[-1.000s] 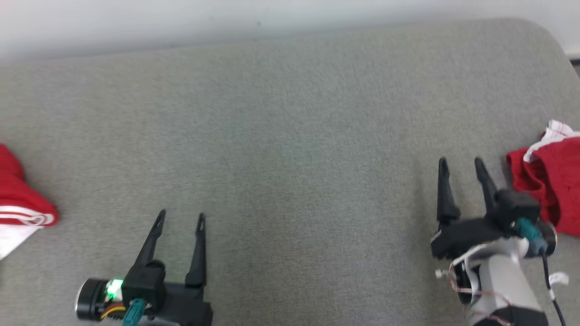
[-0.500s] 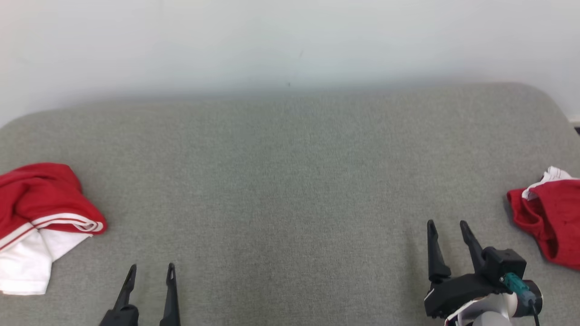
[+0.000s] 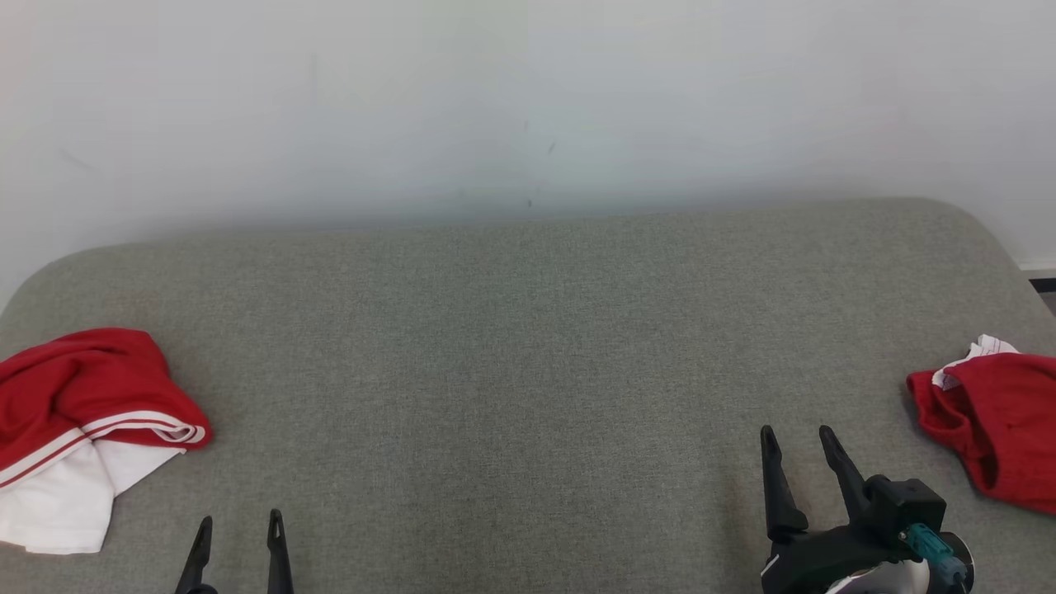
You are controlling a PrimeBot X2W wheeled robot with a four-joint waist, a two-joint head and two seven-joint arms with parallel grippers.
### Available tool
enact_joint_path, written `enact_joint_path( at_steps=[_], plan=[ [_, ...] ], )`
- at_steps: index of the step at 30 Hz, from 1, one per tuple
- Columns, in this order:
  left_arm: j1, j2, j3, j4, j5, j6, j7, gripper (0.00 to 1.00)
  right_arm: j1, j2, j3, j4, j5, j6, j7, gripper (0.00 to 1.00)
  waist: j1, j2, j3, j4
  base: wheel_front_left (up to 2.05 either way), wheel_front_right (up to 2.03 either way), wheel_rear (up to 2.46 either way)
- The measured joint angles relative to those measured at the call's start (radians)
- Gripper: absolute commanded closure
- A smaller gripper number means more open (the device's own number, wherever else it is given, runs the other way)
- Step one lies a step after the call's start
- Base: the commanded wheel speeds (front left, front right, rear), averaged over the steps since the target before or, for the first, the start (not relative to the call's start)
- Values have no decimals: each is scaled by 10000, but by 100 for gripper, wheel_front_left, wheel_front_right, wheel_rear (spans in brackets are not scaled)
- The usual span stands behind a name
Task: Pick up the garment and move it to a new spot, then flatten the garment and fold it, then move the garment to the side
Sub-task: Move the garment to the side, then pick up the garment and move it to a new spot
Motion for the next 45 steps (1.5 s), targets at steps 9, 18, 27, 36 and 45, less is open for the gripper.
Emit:
enact_joint_path(
  at_steps=[9,18,27,36,45],
  plan=[
    [55,-19,77,6,25,-46,0,0,66,-2,171,2,150,2,0,0,1,1,42,104,0,0,0],
    [1,-29,121,77,46,33,0,0,62,-2,677,-25,186,2,0,0,1,0,146,661,0,0,0],
    [22,-29,347,65,61,44,0,0,73,0,1095,-69,401,2,-23,0,1,1,195,1800,0,0,0],
    [91,-29,683,180,31,56,0,0,47,2,1440,-82,537,0,-23,0,2,1,268,3277,0,0,0],
    [128,-29,1012,226,-61,130,0,0,-25,4,1678,-96,537,0,-23,0,1,1,371,4345,0,0,0]
  ],
)
